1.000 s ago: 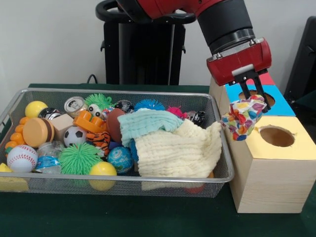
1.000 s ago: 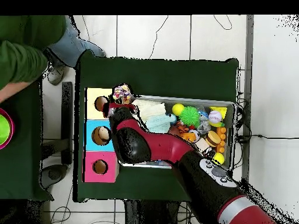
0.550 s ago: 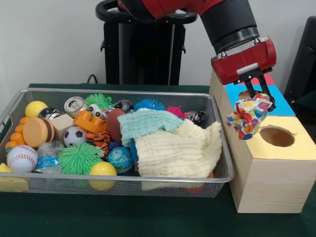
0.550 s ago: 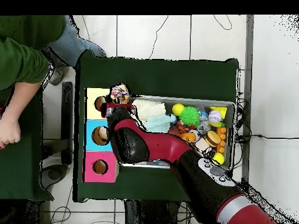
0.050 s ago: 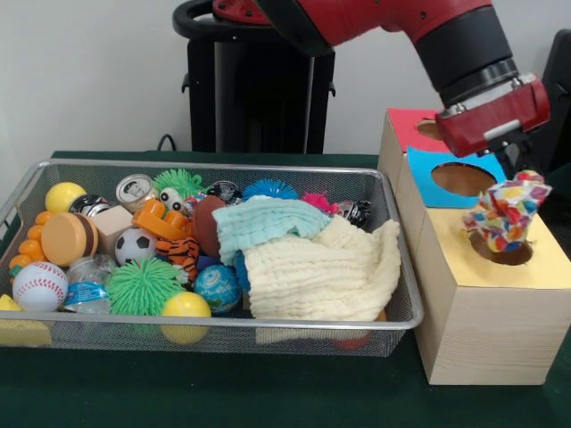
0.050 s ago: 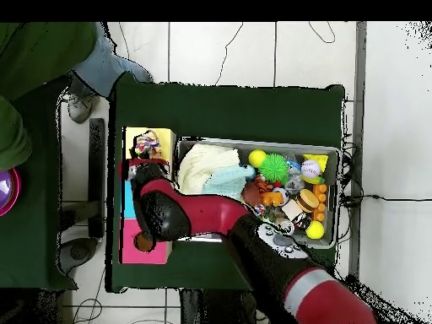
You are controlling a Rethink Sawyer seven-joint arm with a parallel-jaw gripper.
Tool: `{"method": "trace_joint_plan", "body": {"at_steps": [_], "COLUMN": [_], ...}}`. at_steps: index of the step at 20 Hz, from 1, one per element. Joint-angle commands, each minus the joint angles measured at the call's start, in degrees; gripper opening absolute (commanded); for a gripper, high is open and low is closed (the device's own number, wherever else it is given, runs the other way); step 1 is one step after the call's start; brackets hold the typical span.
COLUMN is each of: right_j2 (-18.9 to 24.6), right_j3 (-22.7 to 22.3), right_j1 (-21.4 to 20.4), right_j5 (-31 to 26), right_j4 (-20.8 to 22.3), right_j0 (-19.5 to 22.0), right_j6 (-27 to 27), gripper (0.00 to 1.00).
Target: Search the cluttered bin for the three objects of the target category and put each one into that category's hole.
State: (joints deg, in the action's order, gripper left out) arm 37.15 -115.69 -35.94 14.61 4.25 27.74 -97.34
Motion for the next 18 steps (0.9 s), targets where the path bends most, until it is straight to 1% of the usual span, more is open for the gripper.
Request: {"method": "trace_joint_plan", "body": {"at_steps": [1,5,8,11,18], "right_j2": [-3.0,-4.3,-6.1,-7.1,-11.8], "right_j3": [1.7,3.6,4.4,3.9,3.4], "right_j1": [4.5,5.9,7.0,6.3,3.4], "right_j5": [-5.4,-5.7,-7.0,-7.8,-3.5], "right_j4": [-0.3,-1.4,-2.3,-2.8,-4.0], "right_j0": [-3.0,-5.1,-6.4,-6.5,-9.1], "right_j6": [-8.0,-7.8,-7.5,-7.9,-9.9], "gripper": [0.00,0.00,0.00,0.00,0.00]}}
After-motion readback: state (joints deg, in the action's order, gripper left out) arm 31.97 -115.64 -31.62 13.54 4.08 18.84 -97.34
